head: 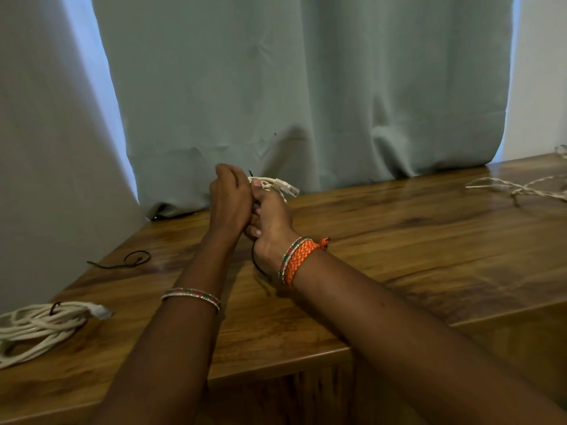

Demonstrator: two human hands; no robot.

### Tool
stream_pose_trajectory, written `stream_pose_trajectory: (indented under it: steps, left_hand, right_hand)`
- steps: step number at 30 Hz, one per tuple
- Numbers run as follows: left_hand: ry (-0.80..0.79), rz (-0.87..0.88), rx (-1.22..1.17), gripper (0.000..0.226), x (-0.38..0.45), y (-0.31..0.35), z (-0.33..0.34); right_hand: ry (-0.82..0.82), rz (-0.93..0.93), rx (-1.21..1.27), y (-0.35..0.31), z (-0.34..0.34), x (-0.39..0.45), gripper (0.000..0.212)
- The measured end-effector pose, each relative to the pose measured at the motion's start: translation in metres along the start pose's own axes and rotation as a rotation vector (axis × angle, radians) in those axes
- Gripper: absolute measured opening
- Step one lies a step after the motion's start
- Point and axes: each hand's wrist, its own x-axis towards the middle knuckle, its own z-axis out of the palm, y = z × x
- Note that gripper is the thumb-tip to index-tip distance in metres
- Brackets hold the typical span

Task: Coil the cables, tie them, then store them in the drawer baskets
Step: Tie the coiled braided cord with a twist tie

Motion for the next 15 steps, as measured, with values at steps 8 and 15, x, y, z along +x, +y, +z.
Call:
stream_pose_trajectory:
  steps: [8, 15]
  left_hand:
    - [-0.149, -0.115, -0.129, 0.039, -0.007, -0.012, 0.005]
    - [-0.047, -0.252, -0.366, 0.025, -0.001, -0.015, -0.001]
  right_hand:
    - [-0.022, 0.059, -0.136, 0.001, -0.007, 0.006, 0.028]
    - [-0.132, 0.103, -0.234, 0.000, -0.007, 0.006, 0.034]
